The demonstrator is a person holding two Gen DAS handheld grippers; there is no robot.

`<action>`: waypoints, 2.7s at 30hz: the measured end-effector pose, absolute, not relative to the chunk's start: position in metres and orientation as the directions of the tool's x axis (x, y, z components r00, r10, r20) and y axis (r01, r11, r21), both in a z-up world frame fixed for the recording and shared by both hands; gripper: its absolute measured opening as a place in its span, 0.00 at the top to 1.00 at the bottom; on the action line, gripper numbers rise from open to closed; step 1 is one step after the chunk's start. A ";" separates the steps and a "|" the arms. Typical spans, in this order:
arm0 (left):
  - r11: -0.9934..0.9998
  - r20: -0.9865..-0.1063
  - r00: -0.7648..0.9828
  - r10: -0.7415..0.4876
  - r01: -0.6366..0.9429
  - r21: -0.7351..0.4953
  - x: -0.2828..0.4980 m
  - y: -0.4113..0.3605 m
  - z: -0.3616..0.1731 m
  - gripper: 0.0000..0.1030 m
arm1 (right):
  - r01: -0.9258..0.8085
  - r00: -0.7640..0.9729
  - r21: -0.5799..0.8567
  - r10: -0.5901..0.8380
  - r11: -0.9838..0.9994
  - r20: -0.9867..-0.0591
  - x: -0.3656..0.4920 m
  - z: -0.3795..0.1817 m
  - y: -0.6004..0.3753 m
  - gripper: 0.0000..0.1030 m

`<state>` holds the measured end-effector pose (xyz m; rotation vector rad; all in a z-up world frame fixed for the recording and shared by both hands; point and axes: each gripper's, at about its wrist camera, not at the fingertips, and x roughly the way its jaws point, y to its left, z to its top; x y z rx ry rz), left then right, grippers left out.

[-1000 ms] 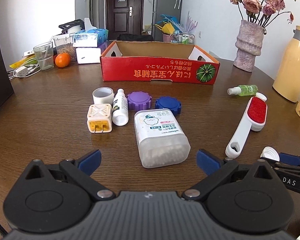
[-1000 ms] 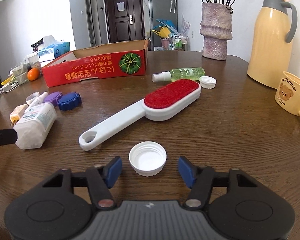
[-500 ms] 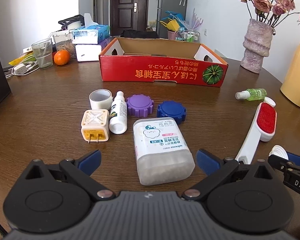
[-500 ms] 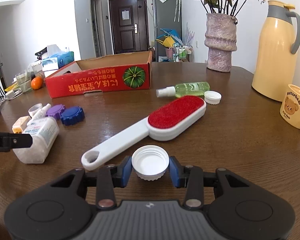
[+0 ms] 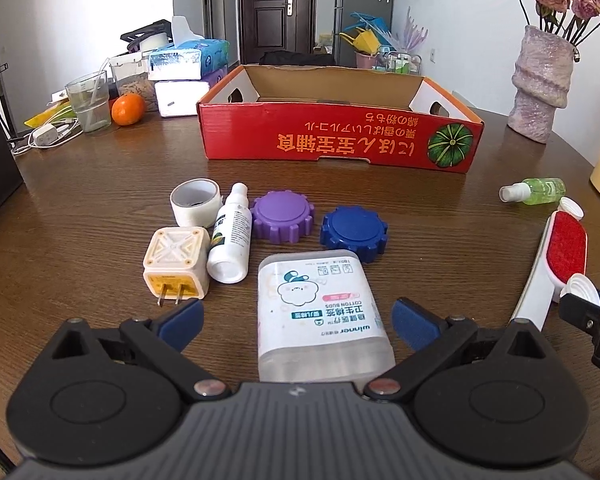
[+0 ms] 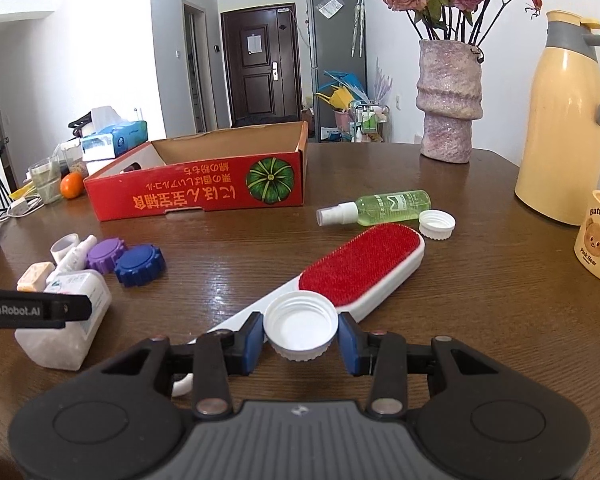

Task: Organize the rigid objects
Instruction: 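Grasp the white cotton-bud box with the left tool while the right tool holds the cap, then carry the cotton-bud box with the left tool while the right tool carries the cap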

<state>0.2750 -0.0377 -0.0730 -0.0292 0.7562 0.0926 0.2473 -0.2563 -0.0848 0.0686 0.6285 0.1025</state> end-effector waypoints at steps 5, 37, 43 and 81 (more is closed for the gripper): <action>0.996 -0.697 0.712 0.079 -0.088 0.022 0.279 -0.043 -0.078 0.17 | -0.075 0.806 0.104 0.122 0.992 -0.579 0.252 -0.086 -0.257 0.62; 0.998 -0.622 0.783 0.009 -0.046 -0.043 0.265 -0.025 -0.040 0.36 | -0.098 0.840 0.093 0.133 0.991 -0.526 0.246 -0.062 -0.238 0.62; 0.997 -0.583 0.812 0.006 -0.049 -0.057 0.267 -0.017 -0.022 0.36 | -0.113 0.860 0.086 0.141 0.990 -0.491 0.251 -0.046 -0.227 0.62; 0.993 -0.427 0.903 0.039 -0.084 -0.087 0.389 0.002 0.036 0.36 | -0.168 0.917 0.062 0.179 0.984 -0.356 0.374 0.016 -0.166 0.62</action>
